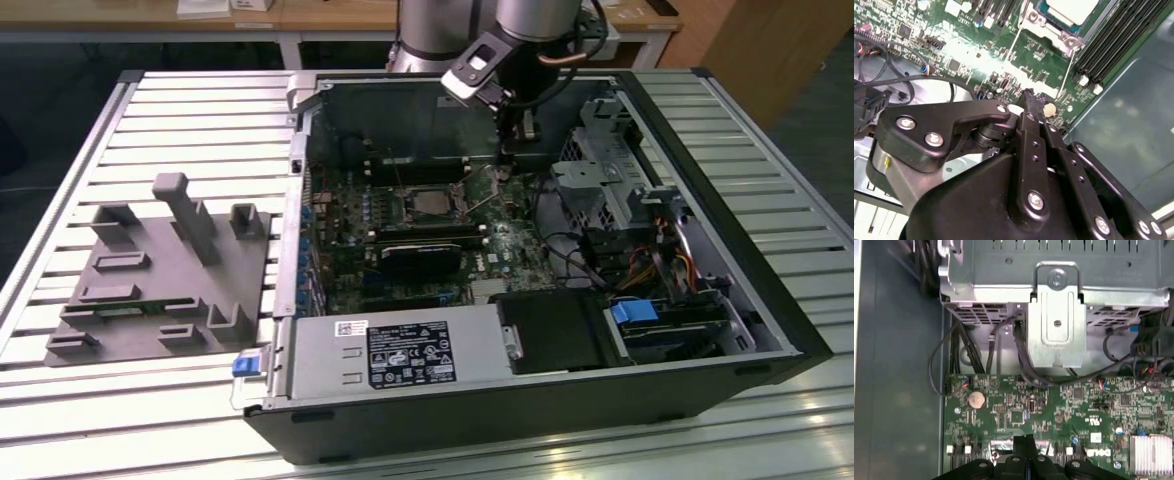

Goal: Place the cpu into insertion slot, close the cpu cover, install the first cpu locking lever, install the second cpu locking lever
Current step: 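Close the cpu cover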

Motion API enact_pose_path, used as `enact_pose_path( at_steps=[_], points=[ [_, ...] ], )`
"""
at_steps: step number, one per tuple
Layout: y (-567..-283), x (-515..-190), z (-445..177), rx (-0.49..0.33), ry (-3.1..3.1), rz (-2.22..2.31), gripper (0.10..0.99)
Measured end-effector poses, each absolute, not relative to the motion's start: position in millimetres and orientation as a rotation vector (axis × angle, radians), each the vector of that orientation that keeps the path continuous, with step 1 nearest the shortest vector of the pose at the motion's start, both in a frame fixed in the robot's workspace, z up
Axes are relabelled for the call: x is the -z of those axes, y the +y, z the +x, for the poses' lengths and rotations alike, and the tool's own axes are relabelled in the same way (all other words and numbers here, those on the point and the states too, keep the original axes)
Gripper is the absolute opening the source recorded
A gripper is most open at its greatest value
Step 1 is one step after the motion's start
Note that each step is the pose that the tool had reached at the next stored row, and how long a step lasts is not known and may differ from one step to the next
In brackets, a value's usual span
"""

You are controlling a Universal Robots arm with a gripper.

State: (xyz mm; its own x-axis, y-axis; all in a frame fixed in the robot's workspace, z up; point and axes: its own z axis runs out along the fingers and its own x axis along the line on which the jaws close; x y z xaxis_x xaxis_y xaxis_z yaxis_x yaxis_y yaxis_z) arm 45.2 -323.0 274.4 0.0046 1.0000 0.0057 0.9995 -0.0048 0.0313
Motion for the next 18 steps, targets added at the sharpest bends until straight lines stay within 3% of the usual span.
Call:
enact_pose_path(
  at_steps=[18],
  points=[
    [-323.0,-250.3,63.3,-0.039,2.204,2.215,0.102]
  ],
)
